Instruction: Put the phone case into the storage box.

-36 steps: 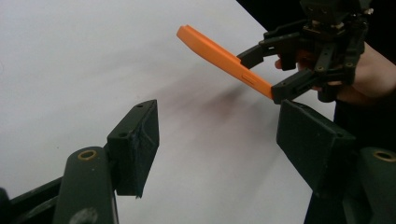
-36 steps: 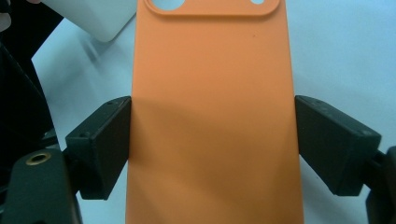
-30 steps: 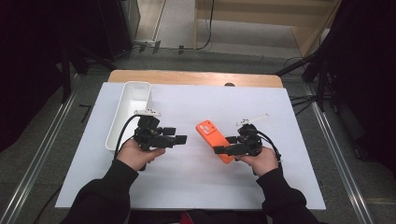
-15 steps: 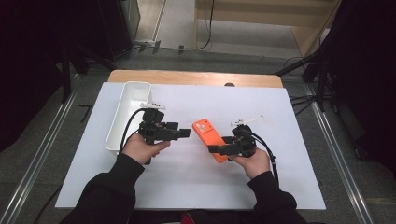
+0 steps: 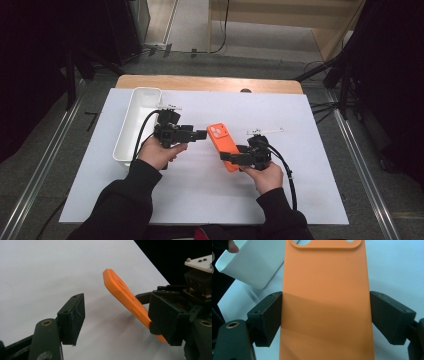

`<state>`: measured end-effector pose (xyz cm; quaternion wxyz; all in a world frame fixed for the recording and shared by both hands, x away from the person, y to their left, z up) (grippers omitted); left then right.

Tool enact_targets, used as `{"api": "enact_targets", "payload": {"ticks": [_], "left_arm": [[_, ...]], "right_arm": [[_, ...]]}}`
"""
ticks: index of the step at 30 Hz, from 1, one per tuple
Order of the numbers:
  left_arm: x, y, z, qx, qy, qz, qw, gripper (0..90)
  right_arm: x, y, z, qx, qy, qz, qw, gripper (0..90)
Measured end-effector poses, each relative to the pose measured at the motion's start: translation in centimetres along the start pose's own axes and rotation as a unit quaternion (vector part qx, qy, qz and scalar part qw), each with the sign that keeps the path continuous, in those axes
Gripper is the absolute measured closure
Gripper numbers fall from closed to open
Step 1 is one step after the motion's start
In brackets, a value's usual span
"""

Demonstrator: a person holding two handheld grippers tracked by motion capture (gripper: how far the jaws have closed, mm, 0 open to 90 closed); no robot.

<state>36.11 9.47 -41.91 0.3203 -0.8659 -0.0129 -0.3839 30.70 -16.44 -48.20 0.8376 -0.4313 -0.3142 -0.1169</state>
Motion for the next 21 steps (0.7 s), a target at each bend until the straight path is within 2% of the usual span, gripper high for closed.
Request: {"api": "enact_targets", "payload": {"ticks": [2,6,10,11,14,16,21], "left_arm": [[0.1,0.2,0.1,0.002,-0.005,-0.001,1.0,30.0],[0.3,0.9,0.3,0.009,-0.015,-0.006,0.9998,30.0],[0.6,1.2,0.3,0.016,-0.019,-0.007,0.9997,30.1],[0.7,1.4,0.3,0.021,-0.024,-0.007,0.9995,30.2],[0.9,1.6,0.2,0.023,-0.028,-0.01,0.9993,30.2],[1.0,1.8,0.2,0.028,-0.03,-0.013,0.9991,30.2],[1.1,2.2,0.2,0.025,-0.04,-0.019,0.9987,30.2]], "right_arm": [[-0.1,0.0,0.0,-0.001,0.001,-0.004,1.0,14.8],[-0.3,0.0,0.5,-0.019,0.0,-0.012,0.9998,14.8],[-0.4,0.2,0.9,-0.016,0.007,-0.018,0.9997,14.8],[-0.5,0.4,1.1,-0.016,0.008,-0.028,0.9994,14.8],[-0.6,0.7,1.3,-0.015,0.021,-0.039,0.9989,14.8],[-0.8,0.8,1.4,-0.02,0.021,-0.043,0.9986,14.8],[-1.0,1.1,1.7,-0.022,0.032,-0.056,0.9977,14.8]]}}
Point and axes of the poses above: each handheld gripper's, and its own axes: y roughly forward along the jaws, x roughly out of its top, z roughly to its left, the point moved 1 cm from there along y, roughly forward along the jaws, and after that the axes turned 6 degrees about -x, right-handed, at the moved point
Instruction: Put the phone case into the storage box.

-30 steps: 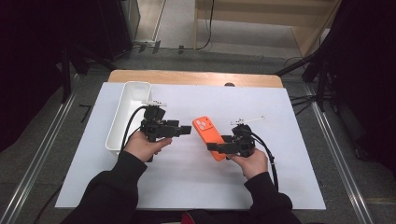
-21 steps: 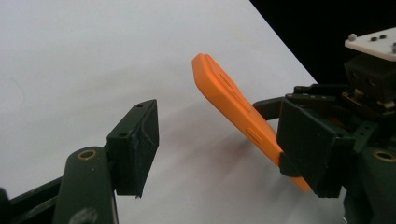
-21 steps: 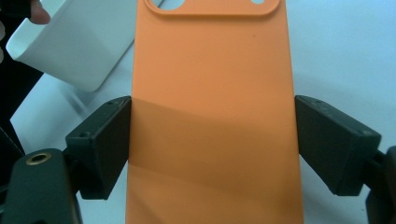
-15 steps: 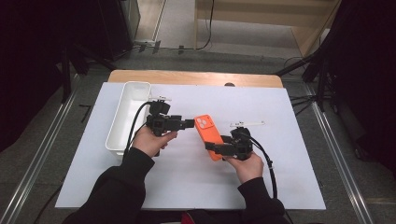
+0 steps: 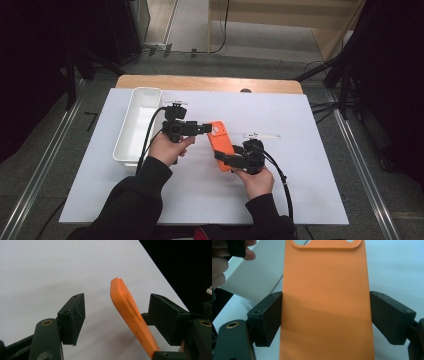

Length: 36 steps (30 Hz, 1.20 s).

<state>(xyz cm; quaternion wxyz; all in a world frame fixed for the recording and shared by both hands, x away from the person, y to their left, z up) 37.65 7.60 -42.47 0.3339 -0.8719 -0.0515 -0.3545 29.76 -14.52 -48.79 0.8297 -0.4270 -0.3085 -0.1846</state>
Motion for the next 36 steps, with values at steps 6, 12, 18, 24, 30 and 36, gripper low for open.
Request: {"api": "enact_targets", "payload": {"ticks": [6,12,18,24,30,36], "left_arm": [[0.2,0.4,0.1,0.003,-0.007,-0.008,0.9999,32.5],[0.4,0.7,0.0,0.005,-0.017,-0.013,0.9998,32.5],[0.4,1.2,-0.4,0.017,-0.017,-0.02,0.9995,34.5],[0.2,1.6,-0.7,0.032,-0.011,-0.028,0.999,37.4],[0.3,1.7,-0.6,0.031,-0.03,-0.033,0.9985,39.9],[0.4,1.7,-0.5,0.03,-0.043,-0.041,0.9978,44.4]], "right_arm": [[-0.7,0.5,0.4,0.003,0.013,-0.008,0.9999,14.8],[-0.8,0.9,0.8,0.0,0.017,-0.02,0.9997,14.8],[-0.8,1.1,1.0,-0.001,0.023,-0.025,0.9994,14.8],[-0.8,1.2,0.8,0.008,0.041,-0.032,0.9986,14.8],[-0.8,1.2,0.9,0.008,0.046,-0.044,0.998,14.8],[-0.8,1.2,1.0,0.009,0.049,-0.047,0.9977,14.8]]}}
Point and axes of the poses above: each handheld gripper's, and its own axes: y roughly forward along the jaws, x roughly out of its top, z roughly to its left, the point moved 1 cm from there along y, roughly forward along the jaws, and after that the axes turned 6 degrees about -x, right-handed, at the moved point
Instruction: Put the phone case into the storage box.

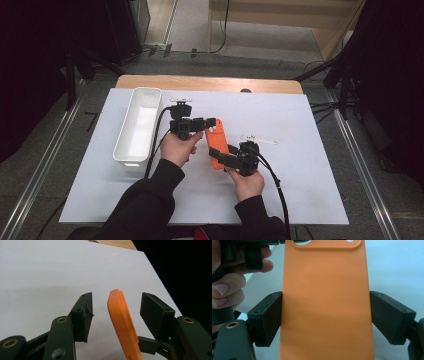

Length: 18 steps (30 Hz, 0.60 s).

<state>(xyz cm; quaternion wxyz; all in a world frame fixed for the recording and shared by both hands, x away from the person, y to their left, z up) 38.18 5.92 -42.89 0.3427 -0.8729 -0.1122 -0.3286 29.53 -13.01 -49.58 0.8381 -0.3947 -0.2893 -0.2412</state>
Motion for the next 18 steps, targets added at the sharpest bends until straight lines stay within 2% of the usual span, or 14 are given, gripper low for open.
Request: {"api": "enact_targets", "payload": {"ticks": [5,6,11,13,18], "left_arm": [[-0.05,0.11,-0.08,0.004,-0.011,-0.004,0.9999,47.6],[-0.08,0.17,-0.08,0.007,-0.011,-0.002,0.9999,50.5],[-0.18,0.28,-0.01,0.012,-0.014,0.0,0.9998,53.5],[-0.22,0.3,0.03,0.007,-0.018,0.0,0.9998,58.1],[-0.36,0.56,-0.14,0.012,-0.014,0.002,0.9998,66.4]], "right_arm": [[-0.12,0.11,0.05,0.0,0.0,-0.005,1.0,14.8],[-0.13,0.15,0.07,0.002,-0.001,-0.006,1.0,14.8],[-0.16,0.1,0.13,0.0,0.001,-0.008,1.0,14.8],[-0.16,0.09,0.16,-0.001,0.001,-0.011,0.9999,14.8],[-0.27,0.26,0.37,-0.003,-0.001,-0.011,0.9999,14.8]]}}
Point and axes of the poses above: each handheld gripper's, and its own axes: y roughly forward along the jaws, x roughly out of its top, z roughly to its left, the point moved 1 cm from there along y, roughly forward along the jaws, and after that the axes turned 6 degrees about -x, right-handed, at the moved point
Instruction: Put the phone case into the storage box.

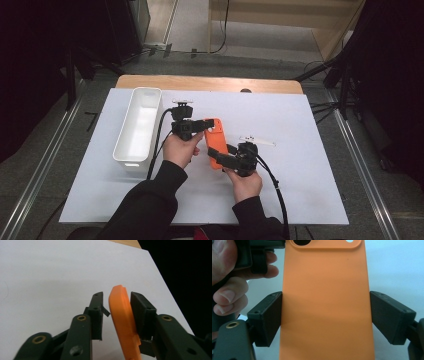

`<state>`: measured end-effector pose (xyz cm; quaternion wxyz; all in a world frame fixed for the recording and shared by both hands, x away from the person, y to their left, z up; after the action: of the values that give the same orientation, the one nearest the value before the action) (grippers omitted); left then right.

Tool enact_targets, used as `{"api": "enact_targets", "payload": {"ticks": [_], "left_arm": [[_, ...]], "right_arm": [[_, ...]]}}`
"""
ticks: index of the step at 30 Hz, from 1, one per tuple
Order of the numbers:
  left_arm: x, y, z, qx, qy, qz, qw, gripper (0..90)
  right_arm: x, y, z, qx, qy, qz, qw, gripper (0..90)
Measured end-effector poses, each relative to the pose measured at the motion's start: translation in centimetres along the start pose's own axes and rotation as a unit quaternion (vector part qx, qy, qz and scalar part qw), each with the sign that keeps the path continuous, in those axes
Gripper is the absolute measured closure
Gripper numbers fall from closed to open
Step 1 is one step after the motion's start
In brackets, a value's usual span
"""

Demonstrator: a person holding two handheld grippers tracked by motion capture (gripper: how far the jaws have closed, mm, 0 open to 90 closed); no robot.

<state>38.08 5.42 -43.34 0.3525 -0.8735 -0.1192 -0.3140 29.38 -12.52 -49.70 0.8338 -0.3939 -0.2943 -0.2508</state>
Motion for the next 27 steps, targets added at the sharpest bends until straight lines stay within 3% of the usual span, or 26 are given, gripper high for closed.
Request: {"api": "enact_targets", "payload": {"ticks": [10,17,27], "left_arm": [[-0.13,-0.06,-0.43,-0.01,0.0,-0.019,0.9998,72.1],[-0.22,-0.11,-0.22,-0.026,-0.014,-0.026,0.9992,74.1],[-0.2,-0.31,-0.39,-0.037,-0.013,-0.025,0.9989,75.9]], "right_arm": [[-0.08,0.09,0.15,-0.002,0.001,-0.005,1.0,14.8],[-0.16,0.23,0.13,-0.002,-0.005,-0.007,1.0,14.8],[-0.27,0.39,0.22,-0.002,-0.008,-0.007,0.9999,14.6]]}}
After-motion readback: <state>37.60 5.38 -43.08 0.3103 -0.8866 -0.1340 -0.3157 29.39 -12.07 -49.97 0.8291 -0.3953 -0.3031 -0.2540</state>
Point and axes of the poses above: each handheld gripper's, and its own axes: y roughly forward along the jaws, x roughly out of its top, z roughly to its left, the point moved 1 cm from there along y, roughly forward along the jaws, and after that the axes turned 6 degrees about -x, right-handed, at the moved point
